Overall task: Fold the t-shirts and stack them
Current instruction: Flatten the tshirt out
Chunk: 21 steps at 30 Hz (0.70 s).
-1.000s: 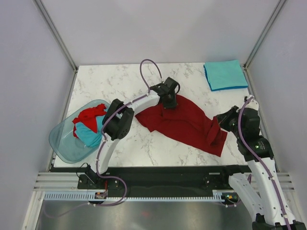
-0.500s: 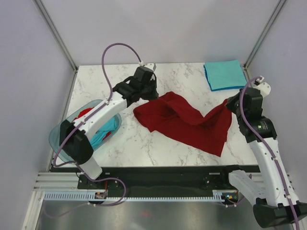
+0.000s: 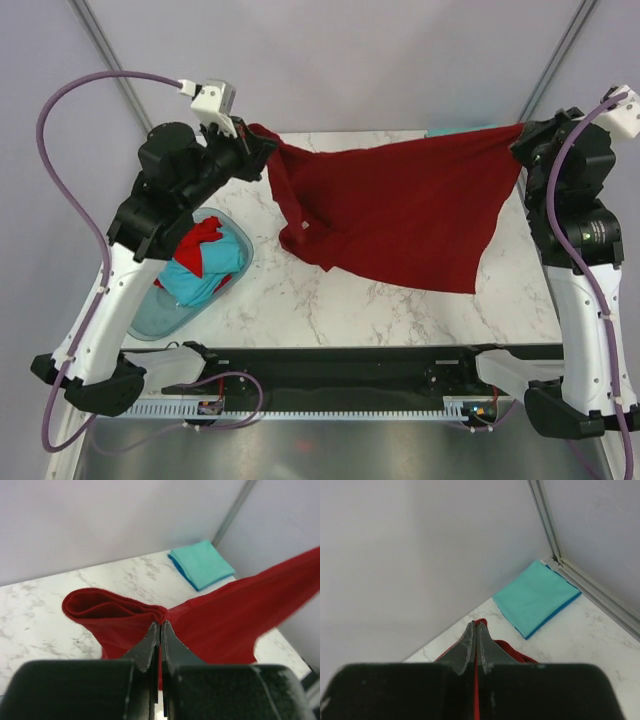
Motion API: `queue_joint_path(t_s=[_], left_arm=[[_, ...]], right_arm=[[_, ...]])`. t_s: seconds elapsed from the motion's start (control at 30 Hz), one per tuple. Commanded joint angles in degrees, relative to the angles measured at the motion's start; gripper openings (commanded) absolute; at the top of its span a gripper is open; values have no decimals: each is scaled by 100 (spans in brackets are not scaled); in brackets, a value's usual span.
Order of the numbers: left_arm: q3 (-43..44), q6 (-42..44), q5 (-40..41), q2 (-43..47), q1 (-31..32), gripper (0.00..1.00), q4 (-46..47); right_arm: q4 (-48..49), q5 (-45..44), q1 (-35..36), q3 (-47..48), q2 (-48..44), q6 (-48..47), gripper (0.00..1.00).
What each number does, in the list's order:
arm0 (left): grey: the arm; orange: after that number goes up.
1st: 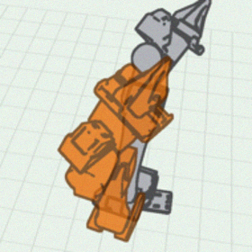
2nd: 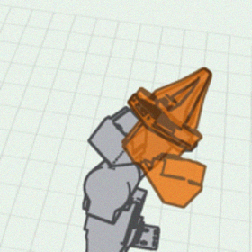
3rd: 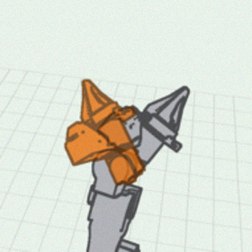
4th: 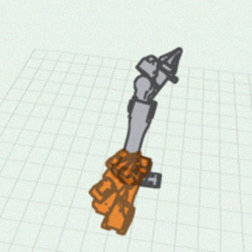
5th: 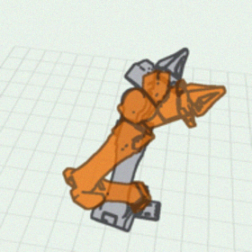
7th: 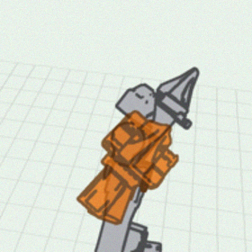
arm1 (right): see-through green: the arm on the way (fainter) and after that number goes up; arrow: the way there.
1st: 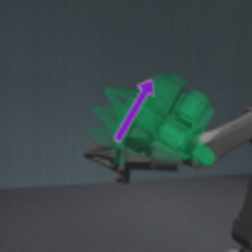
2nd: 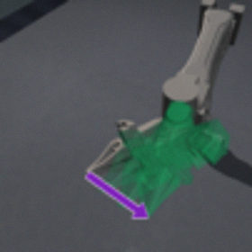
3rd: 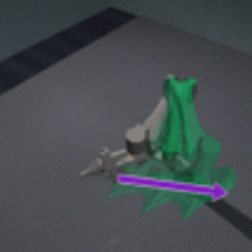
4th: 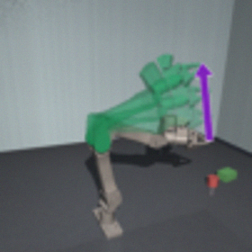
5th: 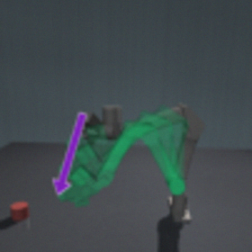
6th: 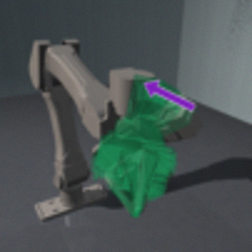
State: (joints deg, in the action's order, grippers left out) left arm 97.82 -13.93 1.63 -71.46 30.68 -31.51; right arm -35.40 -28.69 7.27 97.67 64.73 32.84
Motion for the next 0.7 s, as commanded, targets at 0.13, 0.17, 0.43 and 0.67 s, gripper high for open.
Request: queue_joint_path(t_s=[0.13, 0.17, 0.43, 0.67], left_arm=[[-1860, -198, -2867, -271, -27, 2, -23], [-2037, -180, -3279, -420, -18, 2, 74], [-2839, 49, -4092, -1615, -79, 4, 1033], [-2848, -66, -3443, -2284, -519, 24, 1006]], right_arm=[[-397, -287, -15, -1477, -1127, -296, 0], [-433, -278, -24, -1853, -1225, -261, 0], [-494, 47, -15, -3043, -1437, -164, 0], [-380, 144, -15, -3262, -1279, -252, 0]])
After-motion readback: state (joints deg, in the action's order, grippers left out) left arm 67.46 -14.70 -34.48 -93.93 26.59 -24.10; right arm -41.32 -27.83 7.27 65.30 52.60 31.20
